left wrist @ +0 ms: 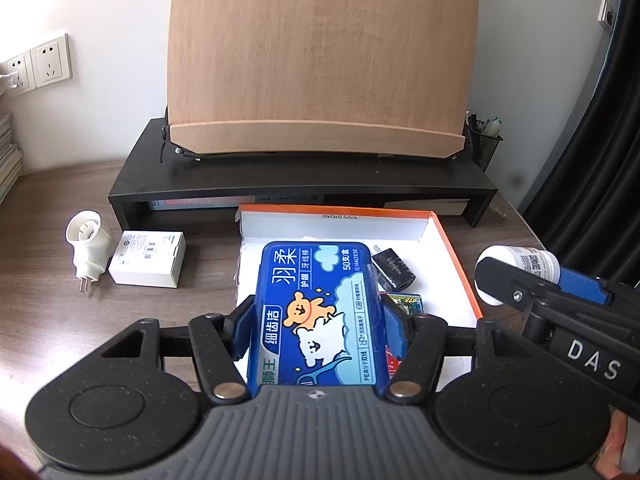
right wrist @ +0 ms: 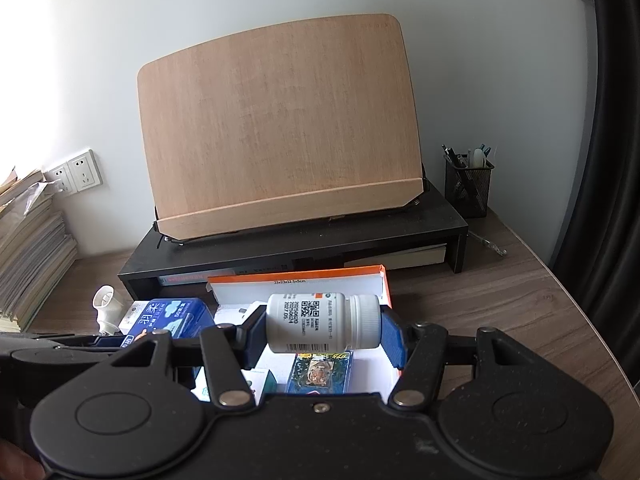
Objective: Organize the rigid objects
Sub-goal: 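Carry the blue box with the left tool while the right tool carries the pill bottle over the box, then lower and release the blue box with the left tool while the right tool sets down the pill bottle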
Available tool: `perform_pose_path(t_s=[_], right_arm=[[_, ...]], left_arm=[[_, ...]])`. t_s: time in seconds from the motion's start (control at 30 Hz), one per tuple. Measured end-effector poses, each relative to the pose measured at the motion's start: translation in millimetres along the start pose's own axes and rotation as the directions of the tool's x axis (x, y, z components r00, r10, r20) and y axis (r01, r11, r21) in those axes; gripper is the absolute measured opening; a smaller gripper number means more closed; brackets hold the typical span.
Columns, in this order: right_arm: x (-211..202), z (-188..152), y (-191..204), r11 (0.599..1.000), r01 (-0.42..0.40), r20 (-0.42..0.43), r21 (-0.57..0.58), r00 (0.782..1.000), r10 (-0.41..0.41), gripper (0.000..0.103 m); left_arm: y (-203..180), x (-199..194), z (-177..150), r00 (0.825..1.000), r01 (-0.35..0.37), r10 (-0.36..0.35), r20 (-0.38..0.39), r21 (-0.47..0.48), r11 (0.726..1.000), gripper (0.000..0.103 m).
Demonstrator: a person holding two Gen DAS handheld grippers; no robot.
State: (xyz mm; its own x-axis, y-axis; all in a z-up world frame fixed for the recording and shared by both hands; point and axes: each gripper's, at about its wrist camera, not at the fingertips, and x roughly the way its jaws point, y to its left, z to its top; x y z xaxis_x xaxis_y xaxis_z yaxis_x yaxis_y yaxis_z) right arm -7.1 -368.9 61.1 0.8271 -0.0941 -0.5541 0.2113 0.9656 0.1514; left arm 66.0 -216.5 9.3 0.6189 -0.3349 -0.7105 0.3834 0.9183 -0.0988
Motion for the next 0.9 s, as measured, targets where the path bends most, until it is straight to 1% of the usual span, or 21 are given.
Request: perform_pose_path(t_s=[0.9], right_arm=[[-9, -11, -8, 1.0, 0.016, -0.014, 0.012, 1.0, -0.015, 0.069]], left_arm=[[-5, 2, -5, 1.0, 0.007, -0.007, -0.014, 0.001, 1.0, 0.063]])
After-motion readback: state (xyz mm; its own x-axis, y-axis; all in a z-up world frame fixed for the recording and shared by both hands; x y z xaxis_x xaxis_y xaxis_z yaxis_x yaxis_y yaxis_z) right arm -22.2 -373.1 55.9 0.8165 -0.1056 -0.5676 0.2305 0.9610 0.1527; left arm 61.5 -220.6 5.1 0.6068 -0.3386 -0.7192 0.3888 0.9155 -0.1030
